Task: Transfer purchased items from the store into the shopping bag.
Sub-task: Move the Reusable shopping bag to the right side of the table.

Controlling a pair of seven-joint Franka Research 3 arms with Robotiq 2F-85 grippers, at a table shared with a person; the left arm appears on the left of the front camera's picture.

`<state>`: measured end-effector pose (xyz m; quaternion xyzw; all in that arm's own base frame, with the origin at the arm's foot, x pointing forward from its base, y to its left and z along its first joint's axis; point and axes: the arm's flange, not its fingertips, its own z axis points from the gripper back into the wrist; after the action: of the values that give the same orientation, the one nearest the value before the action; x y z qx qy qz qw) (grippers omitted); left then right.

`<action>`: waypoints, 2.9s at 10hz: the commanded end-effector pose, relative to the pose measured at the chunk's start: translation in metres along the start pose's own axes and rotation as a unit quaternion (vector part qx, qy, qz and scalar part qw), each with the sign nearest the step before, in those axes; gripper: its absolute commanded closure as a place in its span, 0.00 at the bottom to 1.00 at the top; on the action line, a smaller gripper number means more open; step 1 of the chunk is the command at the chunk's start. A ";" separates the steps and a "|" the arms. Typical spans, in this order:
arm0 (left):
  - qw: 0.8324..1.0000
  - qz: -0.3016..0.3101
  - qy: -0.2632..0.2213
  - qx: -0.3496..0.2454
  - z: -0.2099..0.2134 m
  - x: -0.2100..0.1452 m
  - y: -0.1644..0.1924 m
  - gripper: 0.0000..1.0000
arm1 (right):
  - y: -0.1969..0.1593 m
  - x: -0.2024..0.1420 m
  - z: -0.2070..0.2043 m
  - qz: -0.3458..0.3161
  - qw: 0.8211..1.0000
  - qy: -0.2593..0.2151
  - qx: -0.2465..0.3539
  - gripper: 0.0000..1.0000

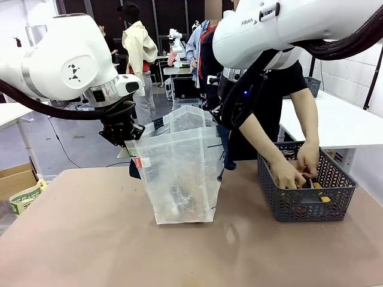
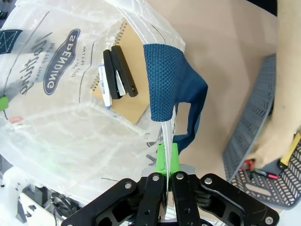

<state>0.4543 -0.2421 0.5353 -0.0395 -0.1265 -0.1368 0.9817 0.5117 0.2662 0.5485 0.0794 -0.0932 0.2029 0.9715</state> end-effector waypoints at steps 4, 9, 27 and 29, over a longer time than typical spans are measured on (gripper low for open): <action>1.000 0.002 -0.003 0.003 0.003 0.000 0.004 1.00 | -0.003 0.000 0.001 -0.003 1.000 -0.001 -0.001 1.00; 1.000 0.002 -0.003 0.003 0.003 0.000 0.004 1.00 | -0.003 0.000 0.001 -0.003 1.000 -0.001 -0.001 1.00; 1.000 0.002 -0.003 0.003 0.003 0.000 0.004 1.00 | -0.003 0.000 0.001 -0.003 1.000 -0.001 -0.001 1.00; 1.000 0.002 -0.003 0.003 0.003 0.000 0.004 1.00 | -0.003 0.000 0.001 -0.003 1.000 -0.001 -0.001 1.00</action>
<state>0.4543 -0.2421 0.5351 -0.0395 -0.1264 -0.1368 0.9817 0.5117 0.2663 0.5483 0.0793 -0.0927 0.2029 0.9716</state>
